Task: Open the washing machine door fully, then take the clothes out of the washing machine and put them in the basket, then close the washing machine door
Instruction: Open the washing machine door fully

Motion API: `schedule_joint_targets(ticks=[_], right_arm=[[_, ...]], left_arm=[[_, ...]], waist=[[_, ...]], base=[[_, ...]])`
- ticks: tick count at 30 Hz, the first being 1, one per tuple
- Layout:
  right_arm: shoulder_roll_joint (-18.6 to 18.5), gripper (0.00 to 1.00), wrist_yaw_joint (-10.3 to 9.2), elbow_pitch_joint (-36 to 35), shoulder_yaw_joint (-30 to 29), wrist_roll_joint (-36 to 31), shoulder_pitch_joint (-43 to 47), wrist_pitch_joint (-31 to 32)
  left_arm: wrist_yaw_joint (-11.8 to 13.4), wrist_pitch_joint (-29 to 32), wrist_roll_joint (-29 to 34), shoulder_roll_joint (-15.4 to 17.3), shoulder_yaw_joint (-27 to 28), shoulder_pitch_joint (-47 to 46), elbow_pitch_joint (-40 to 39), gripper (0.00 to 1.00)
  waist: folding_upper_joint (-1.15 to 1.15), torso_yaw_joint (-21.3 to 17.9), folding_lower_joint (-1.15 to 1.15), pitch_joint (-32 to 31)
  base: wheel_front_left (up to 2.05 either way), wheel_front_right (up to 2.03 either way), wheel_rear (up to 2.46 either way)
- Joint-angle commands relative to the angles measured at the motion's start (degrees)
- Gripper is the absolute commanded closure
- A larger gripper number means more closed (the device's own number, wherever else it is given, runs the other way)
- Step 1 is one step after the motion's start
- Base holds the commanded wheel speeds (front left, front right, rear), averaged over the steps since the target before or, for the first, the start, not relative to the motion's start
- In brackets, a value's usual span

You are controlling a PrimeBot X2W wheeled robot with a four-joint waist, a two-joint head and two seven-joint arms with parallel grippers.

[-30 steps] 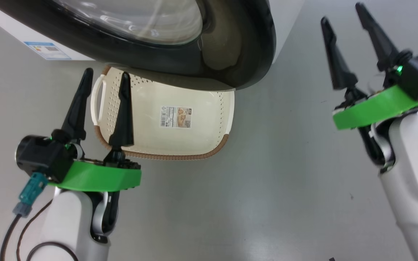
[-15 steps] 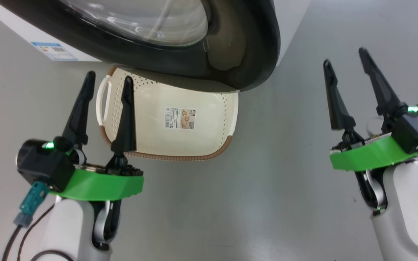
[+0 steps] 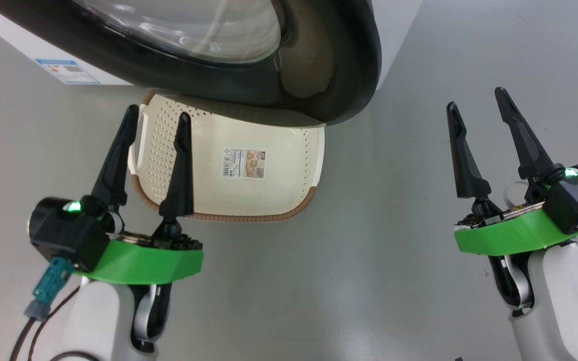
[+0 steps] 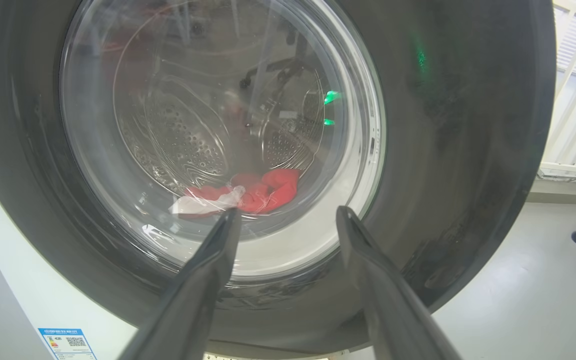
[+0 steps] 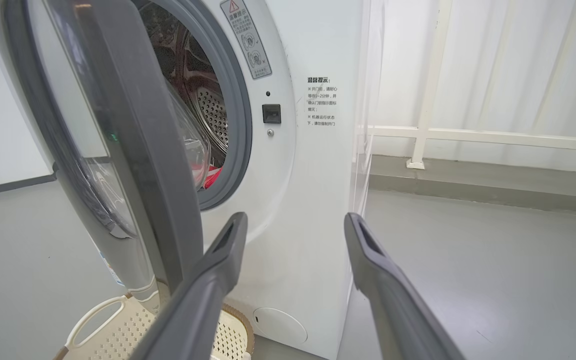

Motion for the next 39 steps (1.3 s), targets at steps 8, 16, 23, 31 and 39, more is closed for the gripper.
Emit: schedule_joint_targets(ticks=[8, 16, 23, 31, 39], right_arm=[[0.5, 0.00, 0.28, -1.9, 1.5, 0.1, 0.6, -0.3], [0.5, 0.00, 0.28, -1.8, 1.5, 0.6, 0.4, -0.3], [0.5, 1.00, 0.28, -0.7, 3.8, 1.2, -0.7, -0.3], [0.5, 1.00, 0.28, 2.1, 6.0, 20.6, -5.9, -0.3], [-1.9, 1.00, 0.28, 2.9, 10.3, 50.4, -13.2, 6.8]], left_arm=[[0.5, -0.3, 1.1, 1.4, 2.2, 1.3, -1.7, 0.00], [0.5, -0.3, 1.1, 1.4, 2.3, 1.4, -1.6, 0.00], [0.5, -0.3, 1.2, 1.4, 2.0, 1.3, -1.7, 0.00], [0.6, -0.3, 1.1, 1.4, 1.9, 1.2, -1.8, 0.00], [0.5, -0.3, 1.1, 1.4, 1.9, 1.3, -2.1, 0.00]], waist=[[0.00, -0.1, 0.00, 0.2], [0.00, -0.2, 0.00, 0.2], [0.00, -0.2, 0.00, 0.5], [0.00, 0.0, 0.00, 0.9], [0.00, 0.3, 0.00, 1.2]], base=[[0.00, 0.00, 0.00], [0.00, 0.00, 0.00], [0.00, 0.00, 0.00], [0.00, 0.00, 0.00], [0.00, 0.00, 0.00]])
